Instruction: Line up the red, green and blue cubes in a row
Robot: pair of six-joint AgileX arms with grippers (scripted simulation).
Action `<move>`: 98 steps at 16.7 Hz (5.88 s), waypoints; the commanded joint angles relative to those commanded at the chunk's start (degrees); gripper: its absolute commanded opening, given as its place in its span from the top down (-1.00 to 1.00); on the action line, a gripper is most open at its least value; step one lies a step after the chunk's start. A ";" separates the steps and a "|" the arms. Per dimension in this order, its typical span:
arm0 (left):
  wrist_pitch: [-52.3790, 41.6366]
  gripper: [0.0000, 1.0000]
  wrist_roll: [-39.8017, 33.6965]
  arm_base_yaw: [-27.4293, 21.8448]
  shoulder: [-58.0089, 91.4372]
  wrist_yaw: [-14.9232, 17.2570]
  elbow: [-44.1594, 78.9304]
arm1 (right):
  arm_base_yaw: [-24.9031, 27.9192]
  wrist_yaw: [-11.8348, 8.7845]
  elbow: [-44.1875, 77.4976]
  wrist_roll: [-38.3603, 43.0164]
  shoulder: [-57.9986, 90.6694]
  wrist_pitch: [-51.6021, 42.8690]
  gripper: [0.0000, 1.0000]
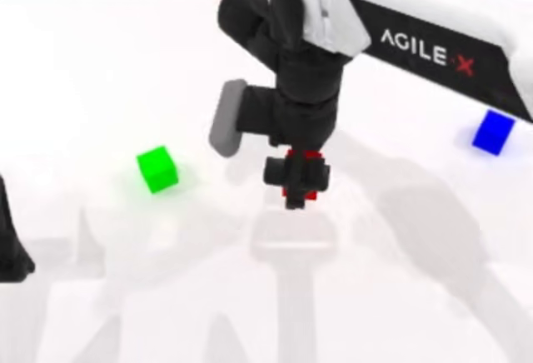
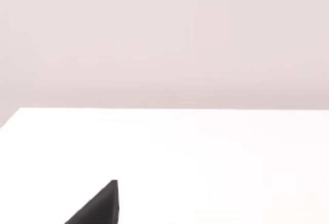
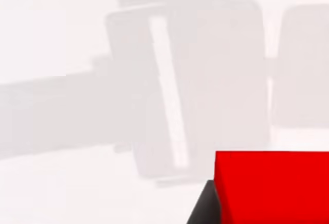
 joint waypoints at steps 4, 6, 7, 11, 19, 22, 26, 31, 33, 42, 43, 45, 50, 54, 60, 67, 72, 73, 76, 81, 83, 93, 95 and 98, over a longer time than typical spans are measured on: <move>0.00 -1.00 0.00 0.00 0.00 0.00 0.00 | 11.28 0.06 9.67 3.36 4.65 -4.54 1.00; 0.00 -1.00 0.00 0.00 0.00 0.00 0.00 | 13.76 0.09 12.04 4.23 5.71 -5.62 1.00; 0.00 -1.00 0.00 0.00 0.00 0.00 0.00 | 14.08 0.10 12.36 4.35 5.85 -5.76 1.00; 0.00 -1.00 0.00 0.00 0.00 0.00 0.00 | 13.96 0.02 12.06 4.38 5.58 -5.48 1.00; 0.00 -1.00 0.00 0.00 0.00 0.00 0.00 | 14.11 0.10 -1.65 4.52 6.29 8.86 1.00; 0.00 -1.00 0.00 0.00 0.00 0.00 0.00 | 14.20 0.11 -2.45 4.47 6.46 9.66 1.00; 0.00 -1.00 0.00 0.00 0.00 0.00 0.00 | 14.20 0.11 -2.45 4.47 6.46 9.66 0.70; 0.00 -1.00 0.00 0.00 0.00 0.00 0.00 | 14.20 0.11 -2.45 4.47 6.46 9.66 -0.06; 0.00 -1.00 0.00 0.00 0.00 0.00 0.00 | 14.20 0.11 -2.45 4.47 6.46 9.66 -0.36; 0.00 -1.00 0.00 0.00 0.00 0.00 0.00 | 14.20 0.11 -2.45 4.47 6.46 9.66 -1.00; 0.00 -1.00 0.00 0.00 0.00 0.00 0.00 | 14.20 0.11 -2.45 4.47 6.46 9.66 -1.00; 0.00 -1.00 0.00 0.00 0.00 0.00 0.00 | 14.20 0.11 -2.45 4.47 6.46 9.66 -1.00; 0.00 -1.00 0.00 0.00 0.00 0.00 0.00 | 14.35 0.14 1.74 4.29 6.23 5.41 -1.00; 0.00 -1.00 0.00 0.00 0.00 0.00 0.00 | 14.42 0.10 9.38 4.30 5.51 -3.45 -1.00; 0.00 -1.00 0.00 0.00 0.00 0.00 0.00 | 14.21 0.10 11.07 4.27 5.33 -5.11 -1.00; -9.43 -1.00 5.97 -2.77 14.34 0.14 14.18 | 7.00 -1.18 -2.61 8.07 -11.09 5.92 -1.00; -23.93 -1.00 14.94 -6.57 40.51 0.06 35.95 | -4.90 -2.59 -26.70 15.34 -39.34 22.36 -1.00; -27.17 -1.00 16.91 -7.41 46.76 0.03 40.63 | -7.62 -2.81 -32.54 17.09 -46.11 26.03 -1.00; -37.09 -1.00 22.89 -9.98 66.13 -0.03 54.62 | -15.75 -3.14 -51.20 22.46 -66.86 37.01 -1.00; -52.61 -1.00 32.20 -14.06 95.03 -0.08 76.24 | -27.54 -2.38 -82.31 30.40 -96.86 53.89 -1.00; -57.67 -1.00 35.32 -15.44 103.92 -0.06 83.58 | -31.47 -1.73 -92.98 33.05 -106.92 60.01 -1.00; -68.66 -1.00 42.75 -18.72 124.17 0.16 102.83 | -40.17 0.59 -116.74 39.05 -131.45 75.04 -1.00; -68.66 -1.00 42.75 -18.72 124.17 0.16 102.83 | -40.17 0.59 -116.74 39.05 -131.45 75.04 -1.00; -67.69 -1.00 42.83 -18.54 124.56 0.15 102.15 | -40.17 0.59 -116.74 39.05 -131.45 75.04 -1.00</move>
